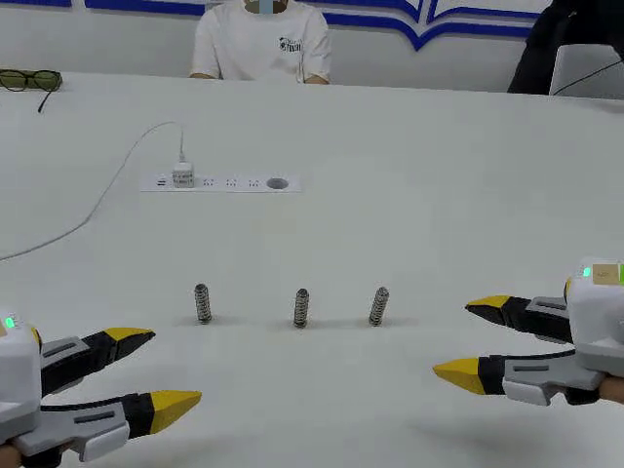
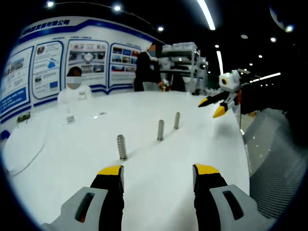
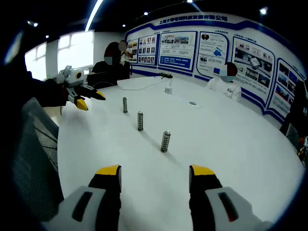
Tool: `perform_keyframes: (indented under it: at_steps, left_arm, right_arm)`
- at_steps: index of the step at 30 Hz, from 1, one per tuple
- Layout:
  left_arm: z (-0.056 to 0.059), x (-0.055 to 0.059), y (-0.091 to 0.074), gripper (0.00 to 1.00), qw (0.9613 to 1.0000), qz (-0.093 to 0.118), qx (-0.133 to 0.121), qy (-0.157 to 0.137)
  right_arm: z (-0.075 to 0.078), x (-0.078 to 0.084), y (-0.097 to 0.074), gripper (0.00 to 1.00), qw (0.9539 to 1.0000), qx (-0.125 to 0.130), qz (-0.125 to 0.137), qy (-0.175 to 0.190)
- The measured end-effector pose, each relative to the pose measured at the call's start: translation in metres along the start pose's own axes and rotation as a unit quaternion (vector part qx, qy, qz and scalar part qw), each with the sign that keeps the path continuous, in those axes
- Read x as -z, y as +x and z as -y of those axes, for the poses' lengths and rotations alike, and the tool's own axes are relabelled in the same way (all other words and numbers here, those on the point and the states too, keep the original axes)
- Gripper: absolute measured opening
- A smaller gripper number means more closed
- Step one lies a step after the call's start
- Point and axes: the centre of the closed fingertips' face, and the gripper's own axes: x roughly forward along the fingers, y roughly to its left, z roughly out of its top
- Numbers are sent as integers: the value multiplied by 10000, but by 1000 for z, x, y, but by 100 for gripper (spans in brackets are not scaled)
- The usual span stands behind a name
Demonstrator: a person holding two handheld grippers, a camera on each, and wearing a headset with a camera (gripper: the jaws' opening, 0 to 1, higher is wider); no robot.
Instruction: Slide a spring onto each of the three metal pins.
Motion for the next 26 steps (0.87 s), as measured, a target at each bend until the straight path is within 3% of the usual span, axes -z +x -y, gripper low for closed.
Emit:
perform_keyframes:
  at_steps: [26]
  left_arm:
    - [0,1,-4,58,9999,56,-75,-56]
  right_arm:
    - [-2,4,-9,59,9995,175,152,200]
